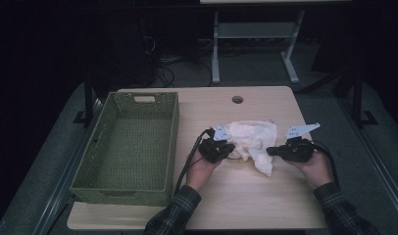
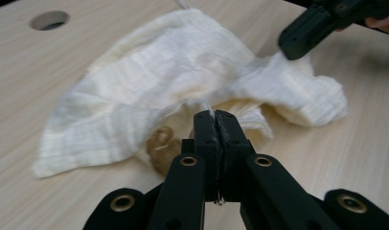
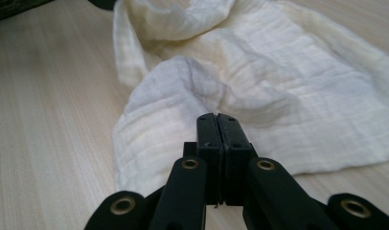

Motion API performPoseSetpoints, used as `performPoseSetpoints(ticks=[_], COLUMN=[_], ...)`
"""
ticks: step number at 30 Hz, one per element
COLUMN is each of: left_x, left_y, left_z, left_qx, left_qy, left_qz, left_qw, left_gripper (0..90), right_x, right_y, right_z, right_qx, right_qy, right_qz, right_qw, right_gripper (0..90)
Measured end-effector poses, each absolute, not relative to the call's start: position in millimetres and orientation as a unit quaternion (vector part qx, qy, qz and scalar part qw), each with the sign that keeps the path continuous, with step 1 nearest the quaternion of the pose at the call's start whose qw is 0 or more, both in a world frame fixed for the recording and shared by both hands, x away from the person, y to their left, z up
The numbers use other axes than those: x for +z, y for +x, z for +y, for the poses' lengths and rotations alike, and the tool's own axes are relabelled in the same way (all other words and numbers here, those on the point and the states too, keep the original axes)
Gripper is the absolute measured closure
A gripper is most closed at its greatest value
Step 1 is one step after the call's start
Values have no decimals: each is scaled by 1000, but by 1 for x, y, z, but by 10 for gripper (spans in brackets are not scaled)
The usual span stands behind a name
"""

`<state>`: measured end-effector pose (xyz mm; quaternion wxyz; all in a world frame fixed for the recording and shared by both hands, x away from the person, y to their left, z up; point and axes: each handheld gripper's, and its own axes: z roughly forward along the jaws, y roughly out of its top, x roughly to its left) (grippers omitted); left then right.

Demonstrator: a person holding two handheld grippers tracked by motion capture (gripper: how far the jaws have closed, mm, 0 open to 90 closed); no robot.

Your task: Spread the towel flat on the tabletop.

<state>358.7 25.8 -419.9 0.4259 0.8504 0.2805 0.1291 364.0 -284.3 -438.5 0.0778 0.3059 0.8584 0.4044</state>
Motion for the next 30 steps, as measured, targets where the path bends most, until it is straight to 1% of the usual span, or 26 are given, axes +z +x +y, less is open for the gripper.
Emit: performPoseSetpoints(ticks=[5,11,12,14,20,24,26,28,29,30], left_x=[-417,-417,-417,-419,-420,-423,-426,-426,-425,-423], left_y=[363,367,367,369,375,376,376,375,374,373], left_z=[38,45,46,48,59,58,55,54,54,53], left_qx=[143,153,162,163,181,179,179,180,178,177], left_qy=[842,839,841,838,829,828,831,832,833,833], left_qz=[304,317,319,329,364,370,369,364,362,359], left_qw=[422,416,406,404,385,381,377,379,379,381], left_gripper=[886,891,891,891,892,891,874,794,768,735], right_x=[-435,-435,-435,-438,-449,-454,-457,-456,-454,-452], right_y=[366,370,371,372,382,386,386,386,385,383], right_z=[-300,-320,-322,-326,-341,-346,-344,-343,-344,-344], right_qx=[407,410,409,391,374,370,361,365,369,375], right_qy=[325,345,347,359,384,389,391,391,389,388], right_qz=[849,839,838,841,837,837,839,837,836,833], right_qw=[88,96,98,107,111,111,114,116,118,119], right_gripper=[884,885,887,886,891,891,878,813,785,776])
